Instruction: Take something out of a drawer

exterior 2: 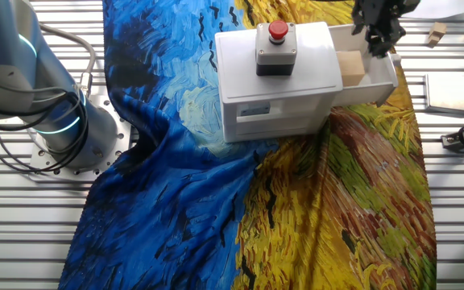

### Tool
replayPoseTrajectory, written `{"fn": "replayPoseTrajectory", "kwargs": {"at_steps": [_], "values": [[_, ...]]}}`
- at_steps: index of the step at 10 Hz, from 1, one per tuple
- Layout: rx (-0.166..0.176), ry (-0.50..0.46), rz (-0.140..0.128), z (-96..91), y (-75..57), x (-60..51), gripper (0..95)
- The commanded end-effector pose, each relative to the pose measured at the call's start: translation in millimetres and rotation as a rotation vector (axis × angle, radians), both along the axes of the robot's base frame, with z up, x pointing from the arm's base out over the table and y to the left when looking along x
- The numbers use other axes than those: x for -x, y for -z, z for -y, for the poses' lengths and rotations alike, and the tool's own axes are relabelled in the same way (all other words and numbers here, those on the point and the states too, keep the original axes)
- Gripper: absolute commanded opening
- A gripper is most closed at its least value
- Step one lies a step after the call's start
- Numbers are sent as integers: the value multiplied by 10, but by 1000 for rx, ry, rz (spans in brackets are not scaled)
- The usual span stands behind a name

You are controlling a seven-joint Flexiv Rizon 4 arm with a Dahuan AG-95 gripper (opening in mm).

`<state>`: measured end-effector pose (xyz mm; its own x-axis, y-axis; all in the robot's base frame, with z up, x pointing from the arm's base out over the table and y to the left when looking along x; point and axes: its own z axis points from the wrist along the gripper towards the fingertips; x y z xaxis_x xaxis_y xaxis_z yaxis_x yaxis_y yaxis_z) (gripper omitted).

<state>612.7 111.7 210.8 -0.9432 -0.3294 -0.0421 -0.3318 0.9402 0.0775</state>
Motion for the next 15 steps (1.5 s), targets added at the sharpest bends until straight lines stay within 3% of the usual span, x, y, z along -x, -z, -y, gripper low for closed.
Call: {"fn": "replayPoseTrajectory", "kwargs": {"at_steps": [1,9,10,15], "values": [[4,3,-3,-2,23,-6,950],[16,11,6,50,305,24,950],[16,15,6,55,337,31,760],[17,23,-2,75,524,82,760]]}}
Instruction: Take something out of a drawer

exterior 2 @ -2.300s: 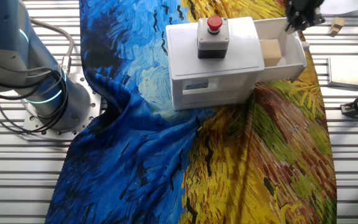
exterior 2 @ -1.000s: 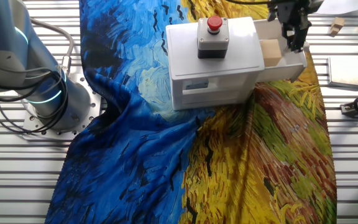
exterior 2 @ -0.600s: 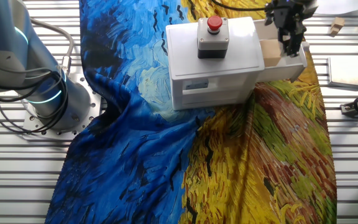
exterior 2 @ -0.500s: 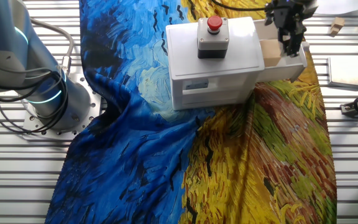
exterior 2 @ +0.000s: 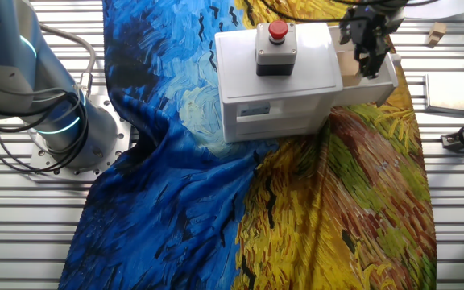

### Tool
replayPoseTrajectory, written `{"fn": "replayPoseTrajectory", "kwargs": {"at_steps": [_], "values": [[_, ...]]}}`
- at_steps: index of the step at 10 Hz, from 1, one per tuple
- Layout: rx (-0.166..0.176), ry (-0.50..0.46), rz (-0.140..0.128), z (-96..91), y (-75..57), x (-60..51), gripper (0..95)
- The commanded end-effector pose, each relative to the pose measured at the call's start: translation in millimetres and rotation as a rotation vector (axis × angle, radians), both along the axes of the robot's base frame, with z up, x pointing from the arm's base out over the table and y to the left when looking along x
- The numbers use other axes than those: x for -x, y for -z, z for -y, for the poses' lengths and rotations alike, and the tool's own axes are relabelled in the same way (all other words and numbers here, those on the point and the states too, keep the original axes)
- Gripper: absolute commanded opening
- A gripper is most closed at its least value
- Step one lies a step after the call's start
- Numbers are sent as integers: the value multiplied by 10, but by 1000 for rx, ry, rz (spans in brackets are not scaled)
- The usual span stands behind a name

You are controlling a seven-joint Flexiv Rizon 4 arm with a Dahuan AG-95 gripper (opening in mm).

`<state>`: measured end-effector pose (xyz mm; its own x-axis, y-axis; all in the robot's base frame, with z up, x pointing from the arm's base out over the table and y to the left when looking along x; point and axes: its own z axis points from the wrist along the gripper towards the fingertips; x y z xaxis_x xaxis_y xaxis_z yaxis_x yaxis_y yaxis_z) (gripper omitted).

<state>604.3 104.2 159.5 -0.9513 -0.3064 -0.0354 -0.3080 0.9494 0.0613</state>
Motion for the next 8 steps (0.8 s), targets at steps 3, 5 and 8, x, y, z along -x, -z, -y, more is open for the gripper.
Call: {"fn": "replayPoseTrajectory", "kwargs": {"at_steps": [3,5,8], "values": [[1,-18,4,4,82,30,760],[4,-19,3,4,102,30,760],[5,-21,3,4,125,31,190]]}}
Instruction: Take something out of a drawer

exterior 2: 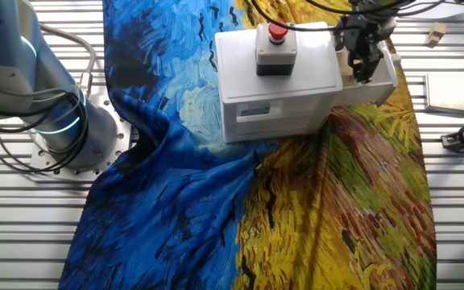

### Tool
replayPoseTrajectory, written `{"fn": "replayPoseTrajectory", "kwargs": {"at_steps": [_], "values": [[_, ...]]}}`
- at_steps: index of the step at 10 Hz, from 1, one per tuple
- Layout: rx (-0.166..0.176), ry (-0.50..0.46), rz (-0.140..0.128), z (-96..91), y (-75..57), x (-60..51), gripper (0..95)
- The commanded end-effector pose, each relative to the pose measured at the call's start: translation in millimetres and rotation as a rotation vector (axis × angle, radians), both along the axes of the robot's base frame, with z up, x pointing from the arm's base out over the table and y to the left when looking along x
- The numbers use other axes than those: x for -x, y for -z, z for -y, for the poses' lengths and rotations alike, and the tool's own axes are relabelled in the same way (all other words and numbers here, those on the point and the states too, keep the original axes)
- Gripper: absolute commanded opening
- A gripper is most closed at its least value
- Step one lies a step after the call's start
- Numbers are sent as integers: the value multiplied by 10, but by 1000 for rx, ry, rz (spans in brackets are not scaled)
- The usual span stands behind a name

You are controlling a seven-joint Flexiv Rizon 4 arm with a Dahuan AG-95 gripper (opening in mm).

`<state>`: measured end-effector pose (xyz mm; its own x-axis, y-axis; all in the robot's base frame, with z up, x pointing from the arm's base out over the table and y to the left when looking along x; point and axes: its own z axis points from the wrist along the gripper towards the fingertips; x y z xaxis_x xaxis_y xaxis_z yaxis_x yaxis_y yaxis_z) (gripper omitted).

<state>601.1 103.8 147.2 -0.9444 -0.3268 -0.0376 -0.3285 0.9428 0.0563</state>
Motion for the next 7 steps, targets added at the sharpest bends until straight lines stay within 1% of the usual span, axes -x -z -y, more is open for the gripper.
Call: {"fn": "replayPoseTrajectory", "kwargs": {"at_steps": [1,3,6,7], "values": [[3,4,0,0,6,-1,0],[2,4,0,0,1,-1,0],[-7,-5,0,-2,-55,0,0],[-10,-7,0,-4,-96,-10,0]]}}
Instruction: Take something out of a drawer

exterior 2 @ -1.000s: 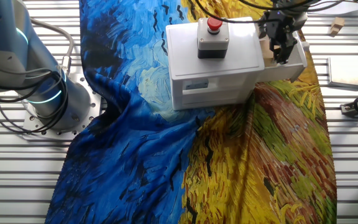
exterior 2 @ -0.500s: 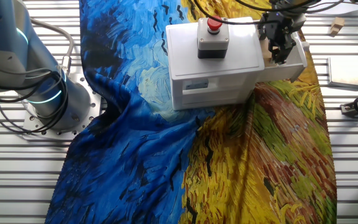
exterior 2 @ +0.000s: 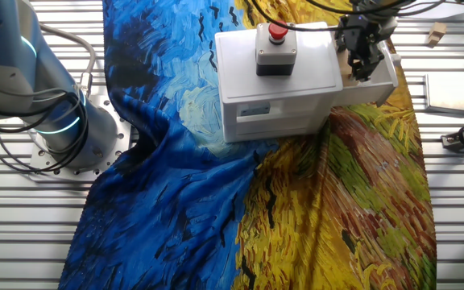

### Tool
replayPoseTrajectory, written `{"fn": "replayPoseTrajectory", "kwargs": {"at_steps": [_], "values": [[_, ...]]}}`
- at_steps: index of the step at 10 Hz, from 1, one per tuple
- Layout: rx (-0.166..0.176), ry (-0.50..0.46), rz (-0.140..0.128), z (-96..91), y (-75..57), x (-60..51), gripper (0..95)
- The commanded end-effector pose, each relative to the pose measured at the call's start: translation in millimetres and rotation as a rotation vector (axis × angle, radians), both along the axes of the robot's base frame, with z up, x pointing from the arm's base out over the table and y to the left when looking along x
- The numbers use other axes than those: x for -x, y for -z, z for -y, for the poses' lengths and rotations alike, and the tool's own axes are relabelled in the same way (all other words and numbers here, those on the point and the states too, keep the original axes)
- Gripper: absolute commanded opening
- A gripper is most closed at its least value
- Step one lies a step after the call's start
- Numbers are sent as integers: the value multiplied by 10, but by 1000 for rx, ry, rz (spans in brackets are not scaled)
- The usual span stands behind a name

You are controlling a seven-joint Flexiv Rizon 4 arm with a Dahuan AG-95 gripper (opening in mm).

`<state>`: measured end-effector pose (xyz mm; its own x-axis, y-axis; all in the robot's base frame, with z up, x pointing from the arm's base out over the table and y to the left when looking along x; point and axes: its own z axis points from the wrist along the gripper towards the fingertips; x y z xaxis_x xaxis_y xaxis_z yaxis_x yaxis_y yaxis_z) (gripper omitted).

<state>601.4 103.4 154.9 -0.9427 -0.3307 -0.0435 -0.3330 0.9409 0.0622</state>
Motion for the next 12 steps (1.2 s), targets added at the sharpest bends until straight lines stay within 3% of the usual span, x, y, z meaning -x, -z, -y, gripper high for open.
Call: {"fn": "replayPoseTrajectory", "kwargs": {"at_steps": [1,9,12], "values": [[-2,-6,-3,-11,-75,-20,0],[11,-29,-29,-62,-471,-132,0],[15,-73,-43,-4,-680,-169,0]]}}
